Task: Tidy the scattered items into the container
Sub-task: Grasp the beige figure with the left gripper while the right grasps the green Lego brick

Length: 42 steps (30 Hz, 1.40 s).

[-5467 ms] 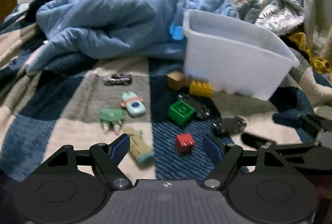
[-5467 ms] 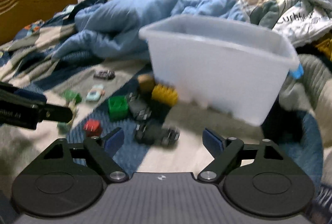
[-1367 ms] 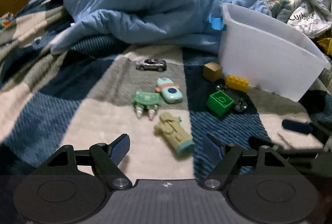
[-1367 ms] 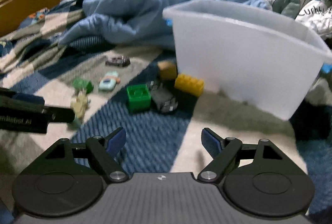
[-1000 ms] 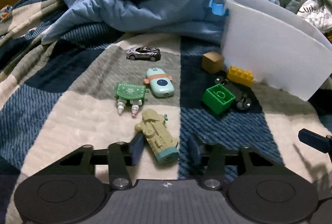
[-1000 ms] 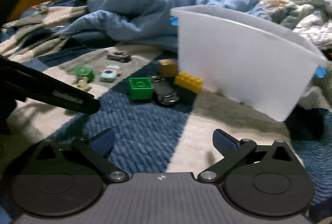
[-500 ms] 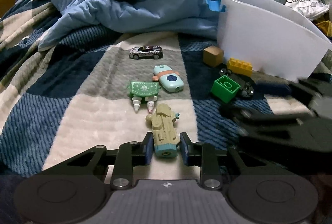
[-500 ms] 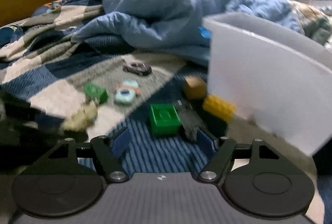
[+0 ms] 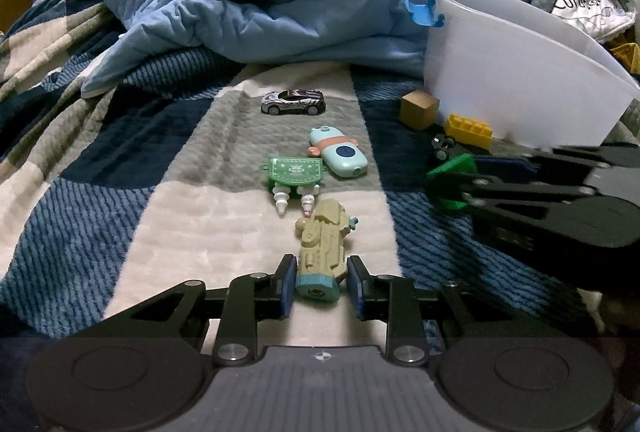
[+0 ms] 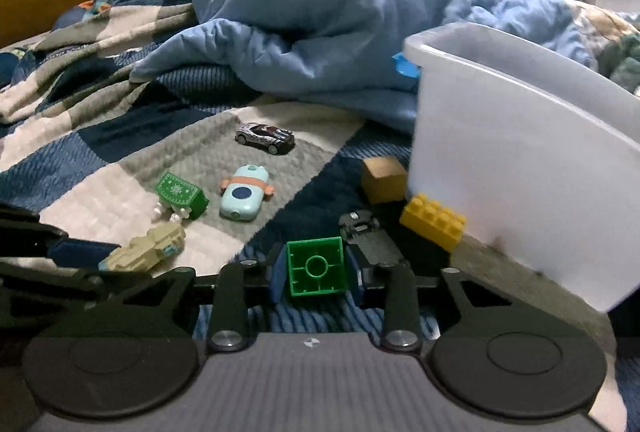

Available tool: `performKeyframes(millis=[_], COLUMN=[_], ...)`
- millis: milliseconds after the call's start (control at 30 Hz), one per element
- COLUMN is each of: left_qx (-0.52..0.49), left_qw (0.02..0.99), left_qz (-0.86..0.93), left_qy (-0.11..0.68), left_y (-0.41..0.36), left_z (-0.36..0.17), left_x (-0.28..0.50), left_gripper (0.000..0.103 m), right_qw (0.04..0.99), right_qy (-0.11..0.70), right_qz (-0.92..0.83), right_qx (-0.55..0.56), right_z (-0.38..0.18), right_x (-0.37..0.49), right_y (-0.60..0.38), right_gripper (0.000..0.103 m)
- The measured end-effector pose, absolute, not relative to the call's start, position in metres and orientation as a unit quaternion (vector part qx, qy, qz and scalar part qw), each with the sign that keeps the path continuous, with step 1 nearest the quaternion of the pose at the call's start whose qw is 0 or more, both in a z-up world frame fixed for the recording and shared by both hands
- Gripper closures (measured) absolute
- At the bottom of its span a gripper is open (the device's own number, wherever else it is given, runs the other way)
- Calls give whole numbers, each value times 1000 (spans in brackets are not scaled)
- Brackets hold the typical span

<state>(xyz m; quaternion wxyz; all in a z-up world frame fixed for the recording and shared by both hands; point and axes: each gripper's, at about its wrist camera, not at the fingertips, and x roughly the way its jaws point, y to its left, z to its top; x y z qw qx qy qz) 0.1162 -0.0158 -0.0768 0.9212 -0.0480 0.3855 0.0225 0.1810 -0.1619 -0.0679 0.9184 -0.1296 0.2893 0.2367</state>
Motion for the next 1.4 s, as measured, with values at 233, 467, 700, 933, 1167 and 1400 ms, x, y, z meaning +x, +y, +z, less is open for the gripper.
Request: performKeyframes(millis=[233,467,700,933,1167,1400], left_qx=[-47,-42,-43,-50,-40,-36], left_qw=[924,922,920,920,922,921], left_qz=[14,13,16,12,-5,2], left_qy=[378,383,388,389,385,388], left_y=[-25,-40,-37,-39,-43,-42], left_z=[-66,-70,-80,-78,-70,-73], left_x=[112,115,121,133,129,137], left_gripper=[71,71,70,71,72,72], right_qw=[926,923,925,928,930,932], right_qy=[291,323,326,324,312,316], right_qz=[213,183,180,174,181,169], right_qx=[-111,-98,-79,-67,-68,-62], right_z=[-61,-72,-83,-85,-83,-86], right_x=[153,149,162,168,166,176], right_y=[-192,-215,-216,-216,-219,-216], right_gripper=[68,67,65,56,66,42])
